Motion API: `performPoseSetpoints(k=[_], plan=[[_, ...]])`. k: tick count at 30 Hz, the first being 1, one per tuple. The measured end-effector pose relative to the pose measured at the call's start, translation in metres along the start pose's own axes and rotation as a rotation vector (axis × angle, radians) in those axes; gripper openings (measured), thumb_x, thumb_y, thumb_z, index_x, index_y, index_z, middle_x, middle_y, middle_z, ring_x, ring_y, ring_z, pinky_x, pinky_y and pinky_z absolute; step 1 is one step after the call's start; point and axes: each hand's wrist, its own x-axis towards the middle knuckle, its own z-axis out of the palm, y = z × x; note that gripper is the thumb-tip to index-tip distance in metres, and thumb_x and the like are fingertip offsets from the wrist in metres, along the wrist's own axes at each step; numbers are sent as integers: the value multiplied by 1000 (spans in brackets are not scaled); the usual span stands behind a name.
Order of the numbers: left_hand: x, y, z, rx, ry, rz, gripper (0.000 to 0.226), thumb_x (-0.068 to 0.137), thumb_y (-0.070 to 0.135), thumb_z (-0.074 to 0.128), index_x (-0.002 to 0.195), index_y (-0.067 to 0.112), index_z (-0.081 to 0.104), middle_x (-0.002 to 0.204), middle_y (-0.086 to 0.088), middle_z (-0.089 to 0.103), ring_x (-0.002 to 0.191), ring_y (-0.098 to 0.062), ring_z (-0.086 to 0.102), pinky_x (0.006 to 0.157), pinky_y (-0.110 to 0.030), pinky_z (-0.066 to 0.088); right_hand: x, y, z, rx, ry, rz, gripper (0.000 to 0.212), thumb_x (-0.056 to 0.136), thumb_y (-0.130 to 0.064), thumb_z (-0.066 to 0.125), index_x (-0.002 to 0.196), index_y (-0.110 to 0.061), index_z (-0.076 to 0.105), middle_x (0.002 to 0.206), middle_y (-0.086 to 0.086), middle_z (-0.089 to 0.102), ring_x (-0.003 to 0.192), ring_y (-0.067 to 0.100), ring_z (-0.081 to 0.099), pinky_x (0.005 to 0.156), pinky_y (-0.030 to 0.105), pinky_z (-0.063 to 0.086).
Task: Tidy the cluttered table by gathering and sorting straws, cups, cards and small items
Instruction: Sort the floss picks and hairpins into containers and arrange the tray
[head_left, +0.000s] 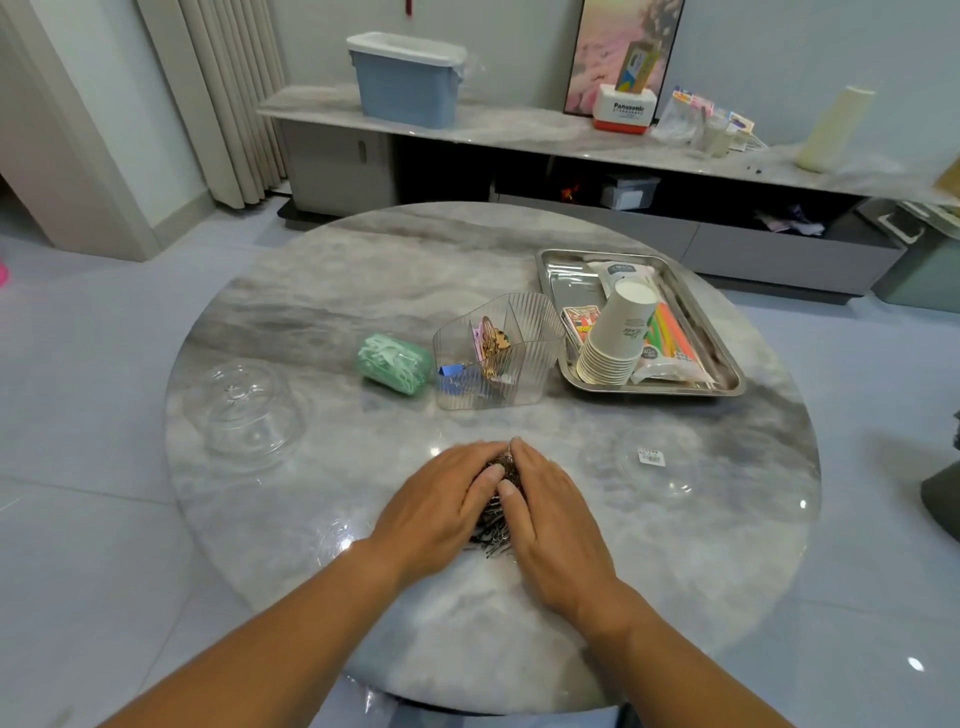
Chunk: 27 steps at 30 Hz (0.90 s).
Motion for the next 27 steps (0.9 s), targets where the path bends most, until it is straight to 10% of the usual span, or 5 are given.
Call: performPoseSetpoints(k=[5,9,19,23,27], plan=[[3,4,4,-36,325,-133,44,108,40,29,147,29,45,146,13,51,137,0,40,121,-23,21,7,-6,5,-77,45,16,59,107,-43,25,162,-23,15,168,-10,12,154,1,2,126,27,3],[11,11,11,29,132,-233,53,107,49,21,158,36,25,161,13,35,148,-1,24,124,-21,5,10,-9,7,-125,24,-17,56,107,-34,26,161,-25,21,167,-8,19,153,2,8,125,25,-3],[0,32,2,-432,174,-201,50,102,55,40,151,47,31,151,21,44,137,10,37,117,-23,32,0,-7,8,173,209,21,48,100,-39,30,142,-33,53,145,-18,50,136,-5,40,112,12,27],[22,11,-44,61,475,-98,73,88,-8,54,151,23,40,153,0,41,144,-15,33,120,-28,28,0,-6,8,201,228,40,48,100,-38,34,142,-29,54,143,-19,50,134,-7,39,110,4,21],[64,-18,-94,540,142,-314,98,83,-15,51,160,31,13,170,-2,3,156,-23,-4,127,-41,3,0,-7,7,245,227,61,47,99,-38,34,141,-31,55,140,-20,52,132,-6,43,113,17,32]])
